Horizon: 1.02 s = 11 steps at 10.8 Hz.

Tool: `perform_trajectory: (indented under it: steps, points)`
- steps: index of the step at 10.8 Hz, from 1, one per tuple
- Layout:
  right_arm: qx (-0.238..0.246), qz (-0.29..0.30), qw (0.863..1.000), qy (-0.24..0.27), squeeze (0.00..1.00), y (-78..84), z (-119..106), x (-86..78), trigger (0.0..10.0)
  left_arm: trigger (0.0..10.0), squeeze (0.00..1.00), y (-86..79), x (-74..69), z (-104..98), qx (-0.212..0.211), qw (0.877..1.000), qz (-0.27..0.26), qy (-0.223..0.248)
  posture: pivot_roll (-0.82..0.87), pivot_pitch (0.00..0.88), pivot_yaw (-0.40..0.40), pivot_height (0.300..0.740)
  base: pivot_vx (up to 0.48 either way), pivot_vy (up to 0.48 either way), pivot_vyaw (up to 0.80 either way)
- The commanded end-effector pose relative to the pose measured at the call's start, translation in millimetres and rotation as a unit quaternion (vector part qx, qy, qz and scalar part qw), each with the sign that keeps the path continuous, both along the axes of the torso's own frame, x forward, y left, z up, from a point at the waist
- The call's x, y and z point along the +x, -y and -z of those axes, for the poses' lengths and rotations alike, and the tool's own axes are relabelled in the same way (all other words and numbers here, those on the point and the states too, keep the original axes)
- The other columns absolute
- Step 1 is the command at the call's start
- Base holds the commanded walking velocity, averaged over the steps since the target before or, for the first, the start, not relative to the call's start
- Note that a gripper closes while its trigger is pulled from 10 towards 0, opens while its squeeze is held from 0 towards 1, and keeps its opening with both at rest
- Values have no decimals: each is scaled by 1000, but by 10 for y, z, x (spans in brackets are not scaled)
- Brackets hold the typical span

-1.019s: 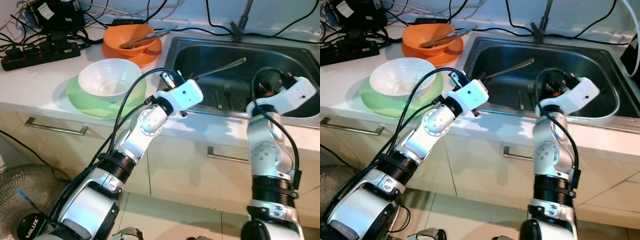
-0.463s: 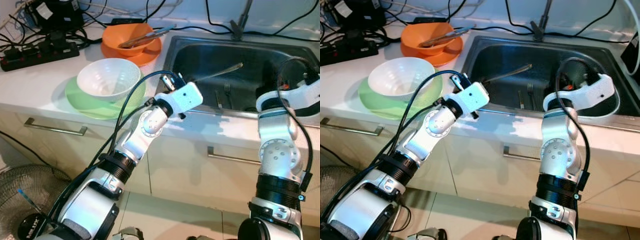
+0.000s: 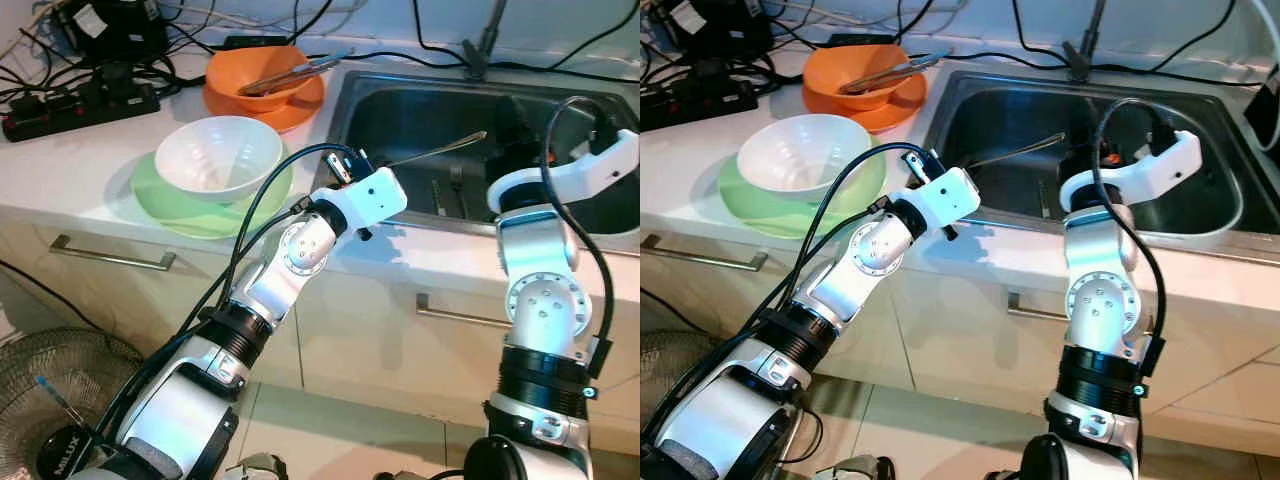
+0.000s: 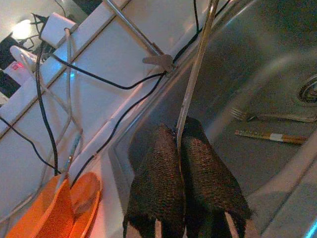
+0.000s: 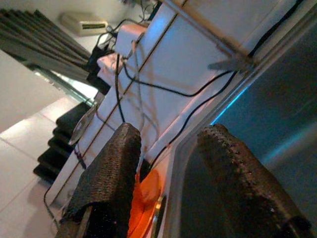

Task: Kitchen organization

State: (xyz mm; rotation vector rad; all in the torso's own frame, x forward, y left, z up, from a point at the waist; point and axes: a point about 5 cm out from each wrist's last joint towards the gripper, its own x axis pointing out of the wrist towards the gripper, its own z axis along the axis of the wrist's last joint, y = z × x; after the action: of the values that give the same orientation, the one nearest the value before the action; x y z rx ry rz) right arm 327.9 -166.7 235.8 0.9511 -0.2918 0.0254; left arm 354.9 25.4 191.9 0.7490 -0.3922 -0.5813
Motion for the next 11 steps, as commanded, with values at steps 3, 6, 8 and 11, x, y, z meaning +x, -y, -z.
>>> perform_trajectory:
  steps: [3, 6, 8, 11]
  points:
    - [2, -28, 1000, -6, 0, -106, 32, -9, 10000, 10000, 0, 12, -19, 11, 4, 1000, 2, 2, 44, 65, 22, 740, 0, 0, 0]
    - [-3, -45, 999, -13, 0, -188, 83, -3, 10000, 10000, 0, 25, -22, 3, 2, 1000, 2, 5, 46, 56, 21, 740, 0, 0, 0]
    - [-5, -60, 998, -20, 0, -258, 107, 0, 10000, 10000, 0, 21, -14, -2, 2, 1000, 0, 6, 49, 62, 19, 740, 0, 0, 0]
    - [-18, -94, 995, -4, 0, -387, 59, -26, 10000, 10000, 0, 12, -7, -7, 2, 1000, -4, 7, 52, 65, 19, 740, 0, 0, 0]
